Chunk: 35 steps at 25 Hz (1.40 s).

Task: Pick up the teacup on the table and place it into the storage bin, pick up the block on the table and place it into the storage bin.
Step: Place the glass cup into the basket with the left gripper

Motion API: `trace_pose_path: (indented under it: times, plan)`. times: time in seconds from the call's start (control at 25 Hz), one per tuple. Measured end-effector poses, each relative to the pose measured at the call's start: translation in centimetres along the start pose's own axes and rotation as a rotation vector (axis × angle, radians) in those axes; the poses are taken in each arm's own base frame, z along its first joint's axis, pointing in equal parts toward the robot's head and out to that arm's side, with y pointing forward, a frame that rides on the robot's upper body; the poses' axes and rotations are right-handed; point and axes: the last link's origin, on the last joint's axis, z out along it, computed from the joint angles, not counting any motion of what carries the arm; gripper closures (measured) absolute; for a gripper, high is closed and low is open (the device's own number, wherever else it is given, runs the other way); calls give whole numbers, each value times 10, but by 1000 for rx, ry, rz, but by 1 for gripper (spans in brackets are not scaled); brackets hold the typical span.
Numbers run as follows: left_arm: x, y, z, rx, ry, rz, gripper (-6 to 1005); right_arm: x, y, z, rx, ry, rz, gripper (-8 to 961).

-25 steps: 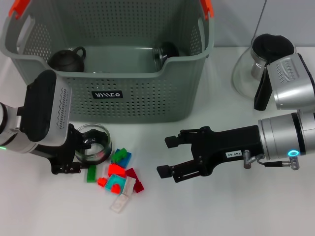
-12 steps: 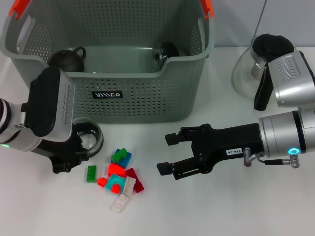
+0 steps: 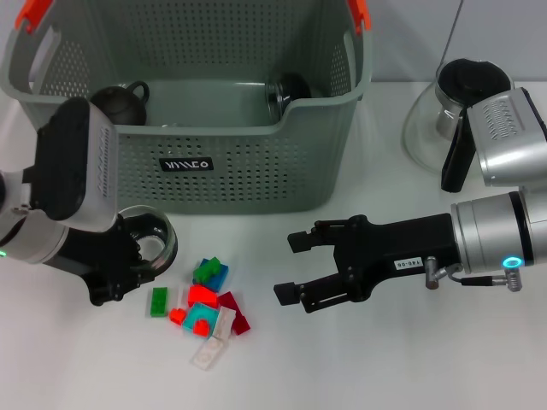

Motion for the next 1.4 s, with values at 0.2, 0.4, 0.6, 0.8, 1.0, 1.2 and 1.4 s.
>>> trace_pose_path:
  times: [0.2,0.4,0.6,0.8,1.0,1.2,1.4]
  plan:
    - [5,4,-10,-11,52,-100,937,1,-1,-2,1,12,-10,8]
    - [10,6,-29,-59,173,-273,949,2,0,-5,-11,21,-28,8]
    - [14,10,-54,-150,303,-436,948,3,1,-14,-32,28,-26,9]
    - [32,3,-75,-218,426,-516,951,5,2,-24,-44,37,-23,9]
    - [66,-26,-100,-203,578,-497,956,6,1,-27,-44,42,-23,9]
    - [83,-74,-116,-44,641,-511,955,6,1,-29,-42,44,-22,9]
    - [81,-126,-105,137,643,-607,955,5,0,-29,-44,46,-23,9]
